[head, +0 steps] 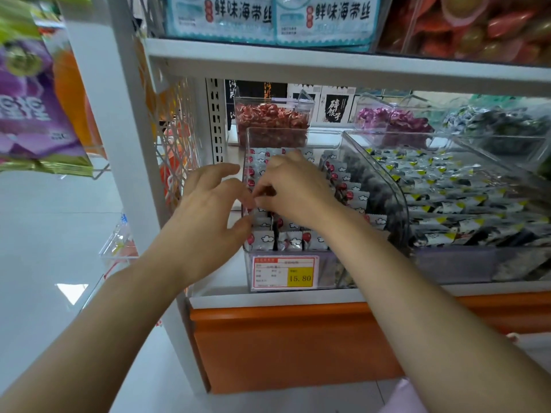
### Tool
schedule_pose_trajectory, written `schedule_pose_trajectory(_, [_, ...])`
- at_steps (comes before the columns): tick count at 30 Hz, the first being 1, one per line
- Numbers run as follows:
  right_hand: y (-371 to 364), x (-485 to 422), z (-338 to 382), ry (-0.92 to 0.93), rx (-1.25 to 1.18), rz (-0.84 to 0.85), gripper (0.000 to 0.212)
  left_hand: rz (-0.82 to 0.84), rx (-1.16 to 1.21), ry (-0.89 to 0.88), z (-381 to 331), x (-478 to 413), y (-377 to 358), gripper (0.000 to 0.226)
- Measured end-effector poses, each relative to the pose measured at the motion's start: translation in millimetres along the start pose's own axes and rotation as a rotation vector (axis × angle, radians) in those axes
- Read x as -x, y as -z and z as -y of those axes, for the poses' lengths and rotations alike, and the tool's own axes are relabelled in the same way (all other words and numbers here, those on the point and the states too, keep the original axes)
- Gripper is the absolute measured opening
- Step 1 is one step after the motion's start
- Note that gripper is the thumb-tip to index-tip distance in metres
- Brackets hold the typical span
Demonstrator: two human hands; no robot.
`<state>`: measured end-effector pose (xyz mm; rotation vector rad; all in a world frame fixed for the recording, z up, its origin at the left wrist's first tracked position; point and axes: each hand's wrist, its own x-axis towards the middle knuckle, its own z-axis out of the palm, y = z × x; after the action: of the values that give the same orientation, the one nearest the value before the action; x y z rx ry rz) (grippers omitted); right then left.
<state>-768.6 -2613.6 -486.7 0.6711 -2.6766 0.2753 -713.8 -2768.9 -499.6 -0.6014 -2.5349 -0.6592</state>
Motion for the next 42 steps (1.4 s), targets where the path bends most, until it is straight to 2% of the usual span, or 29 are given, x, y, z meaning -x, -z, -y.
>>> schedule_pose_trajectory(2, [-4,-2,3,0.027,0.082,0.025,0.018,-0.001,-0.007,-0.005,0,0,0,0.02])
schedule_pose_trajectory(4, [-3,-2,4,0.013,0.018,-0.01,0.01,-0.004,-0.004,-0.007,-1,-1,0,0.022])
schedule_pose_trajectory(9, [16,7,0,-0.112,-0.575,-0.184,0.008,-0.026,0.001,0.035,-3,-1,1,0.038])
schedule_pose_trajectory(14, [43,40,-17,-0.223,-0.84,-0.436,0.022,-0.08,0.001,0.066,-24,-6,-3,0.058])
schedule_pose_trajectory(19, [45,66,-29,-0.426,-1.134,-0.572,0.015,-0.182,-0.039,0.026,-27,-5,-7,0.048])
schedule_pose_trajectory(21, [49,76,-35,-0.489,-1.249,-0.574,0.011,-0.207,0.038,0.014,-37,-5,-8,0.044])
schedule_pose_trajectory(25, [53,93,-41,-0.578,-1.442,-0.543,0.009,-0.152,0.292,0.144,-54,-6,-14,0.041])
schedule_pose_trajectory(29, [54,104,-39,-0.633,-1.653,-0.485,0.013,-0.06,0.671,0.297,-57,-8,-19,0.023])
schedule_pose_trajectory(31, [54,108,-40,-0.655,-1.683,-0.441,0.011,-0.054,0.811,0.351,-58,-8,-20,0.016])
schedule_pose_trajectory(35, [55,109,-42,-0.726,-1.607,-0.35,0.011,-0.051,1.054,0.468,-55,-8,-20,0.019])
schedule_pose_trajectory(37, [54,109,-43,-0.739,-1.646,-0.309,0.01,-0.064,1.08,0.495,-54,-8,-18,0.021])
schedule_pose_trajectory(42, [54,110,-45,-0.75,-1.822,-0.192,0.008,-0.111,0.934,0.532,-53,-6,-16,0.021])
